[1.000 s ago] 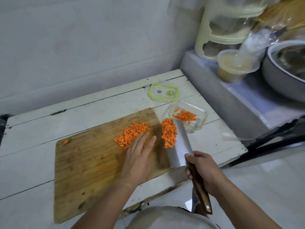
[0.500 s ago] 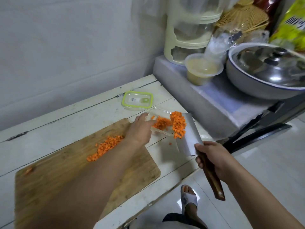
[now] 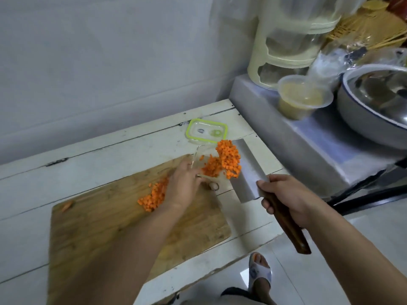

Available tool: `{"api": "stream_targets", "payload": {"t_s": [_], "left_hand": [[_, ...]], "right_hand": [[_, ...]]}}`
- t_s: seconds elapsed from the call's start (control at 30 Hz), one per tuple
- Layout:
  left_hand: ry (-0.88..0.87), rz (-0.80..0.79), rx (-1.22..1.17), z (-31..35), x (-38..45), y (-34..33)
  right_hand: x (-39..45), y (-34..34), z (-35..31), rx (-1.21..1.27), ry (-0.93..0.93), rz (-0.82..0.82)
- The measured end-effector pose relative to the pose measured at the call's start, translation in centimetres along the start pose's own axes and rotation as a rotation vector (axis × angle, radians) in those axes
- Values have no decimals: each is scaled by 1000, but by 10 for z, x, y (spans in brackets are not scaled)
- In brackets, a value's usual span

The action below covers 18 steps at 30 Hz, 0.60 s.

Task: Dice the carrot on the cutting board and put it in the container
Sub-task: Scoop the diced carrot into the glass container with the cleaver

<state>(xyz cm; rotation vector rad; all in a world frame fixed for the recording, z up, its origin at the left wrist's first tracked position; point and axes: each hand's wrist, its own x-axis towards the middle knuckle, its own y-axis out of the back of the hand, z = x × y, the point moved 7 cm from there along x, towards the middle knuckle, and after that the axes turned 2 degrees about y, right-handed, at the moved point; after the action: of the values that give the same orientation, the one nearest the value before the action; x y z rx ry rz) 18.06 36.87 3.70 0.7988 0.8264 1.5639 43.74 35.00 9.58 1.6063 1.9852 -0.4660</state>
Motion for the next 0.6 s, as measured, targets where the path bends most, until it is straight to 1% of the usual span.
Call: {"api": "stream_targets", "payload": {"t_s": [0.1, 0.27, 0.43, 0.5, 0.53, 0.6], "left_hand": [[150, 167, -86, -32, -27, 48], [381, 361, -64, -101, -116, 115], [678, 423, -87, -163, -220, 128], [721, 478, -123, -177, -250, 129], [733, 474, -134, -182, -260, 128], [757, 415, -143, -188, -274, 121]], "right_hand": [[2, -37, -14, -12, 33, -103], [-3, -117, -23, -109, 70, -308], [-12, -201, -2, -195, 14, -497], [-15, -229, 9, -240, 0, -552], [-17, -241, 15, -261, -10, -569], [-17, -263, 23, -293, -26, -587]]}}
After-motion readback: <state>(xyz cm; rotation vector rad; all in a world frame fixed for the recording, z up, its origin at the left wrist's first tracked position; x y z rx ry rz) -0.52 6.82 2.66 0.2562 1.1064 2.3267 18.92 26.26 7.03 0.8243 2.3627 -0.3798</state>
